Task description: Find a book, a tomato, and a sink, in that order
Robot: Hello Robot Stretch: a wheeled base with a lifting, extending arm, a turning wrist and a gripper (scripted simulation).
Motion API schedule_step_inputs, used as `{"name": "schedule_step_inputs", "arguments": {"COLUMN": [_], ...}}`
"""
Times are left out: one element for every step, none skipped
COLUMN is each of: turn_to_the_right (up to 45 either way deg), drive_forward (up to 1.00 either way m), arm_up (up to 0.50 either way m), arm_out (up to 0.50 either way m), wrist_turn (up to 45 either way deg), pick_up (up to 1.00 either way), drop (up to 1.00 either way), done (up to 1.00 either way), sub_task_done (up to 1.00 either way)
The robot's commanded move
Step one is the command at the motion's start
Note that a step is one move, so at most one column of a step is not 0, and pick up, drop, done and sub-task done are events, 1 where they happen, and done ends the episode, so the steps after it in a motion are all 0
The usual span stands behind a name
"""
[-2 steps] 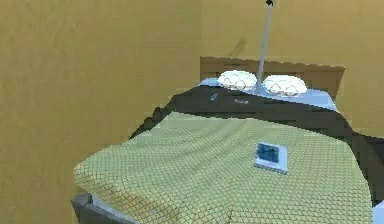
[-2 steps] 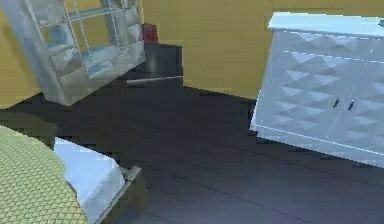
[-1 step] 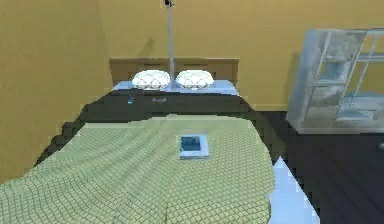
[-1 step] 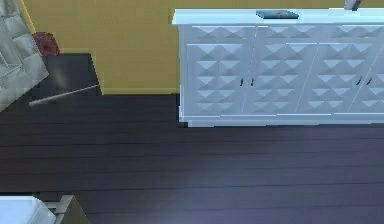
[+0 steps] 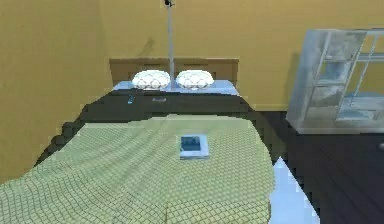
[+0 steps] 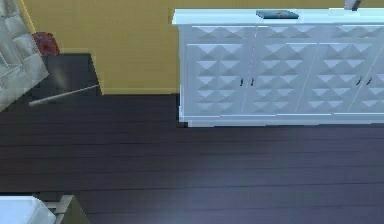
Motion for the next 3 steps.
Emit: {"name": "schedule_step_inputs", "arguments": {"turn_to_the_right": [45.0,45.0,45.0], "drive_forward": [0.00,0.00,0.00], "arm_up": [0.00,0.00,0.00], "arm_out": [0.00,0.00,0.00], "wrist_turn": [0.0,0.0,0.0], "pick_up": [0.00,0.00,0.00], "drop": [0.00,0.00,0.00], "done": [0.00,0.00,0.00], "sub_task_done": [0.00,0.00,0.00]}}
